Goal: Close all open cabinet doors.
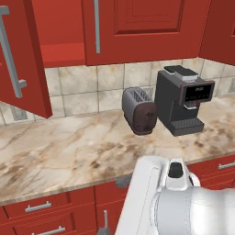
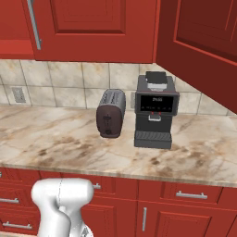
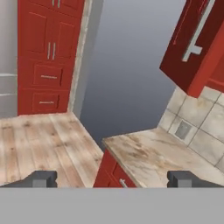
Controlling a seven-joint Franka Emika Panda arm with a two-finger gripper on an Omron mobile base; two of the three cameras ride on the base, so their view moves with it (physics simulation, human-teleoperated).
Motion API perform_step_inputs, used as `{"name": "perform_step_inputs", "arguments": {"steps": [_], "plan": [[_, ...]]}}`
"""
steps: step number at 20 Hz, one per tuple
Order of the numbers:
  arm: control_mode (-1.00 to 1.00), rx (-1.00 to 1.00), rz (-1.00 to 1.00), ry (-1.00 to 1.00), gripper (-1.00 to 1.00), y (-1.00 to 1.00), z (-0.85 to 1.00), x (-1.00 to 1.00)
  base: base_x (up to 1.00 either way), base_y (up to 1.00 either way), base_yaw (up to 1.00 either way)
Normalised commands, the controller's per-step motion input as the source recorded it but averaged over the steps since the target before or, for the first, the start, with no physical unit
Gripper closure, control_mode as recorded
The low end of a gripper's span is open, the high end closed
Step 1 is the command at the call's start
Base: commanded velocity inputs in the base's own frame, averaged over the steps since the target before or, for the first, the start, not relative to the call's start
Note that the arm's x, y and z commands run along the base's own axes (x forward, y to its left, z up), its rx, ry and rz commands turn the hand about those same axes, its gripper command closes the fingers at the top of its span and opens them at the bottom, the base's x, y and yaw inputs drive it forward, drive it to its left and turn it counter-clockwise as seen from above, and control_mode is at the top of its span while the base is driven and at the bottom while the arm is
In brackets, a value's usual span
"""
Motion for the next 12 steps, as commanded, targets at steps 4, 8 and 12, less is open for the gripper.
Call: {"name": "perform_step_inputs", "arguments": {"steps": [4,8,12], "plan": [[-1.0,-0.25,-0.04,-0.17,-1.0,0.07,0.18,-0.37,0.0,0.0,0.0],[-1.0,-0.29,-0.07,-0.15,-1.0,0.22,0.26,0.06,0.0,0.0,0.0],[-1.0,-0.31,-0.09,-0.14,-1.0,0.29,0.36,0.31,0.0,0.0,0.0]]}}
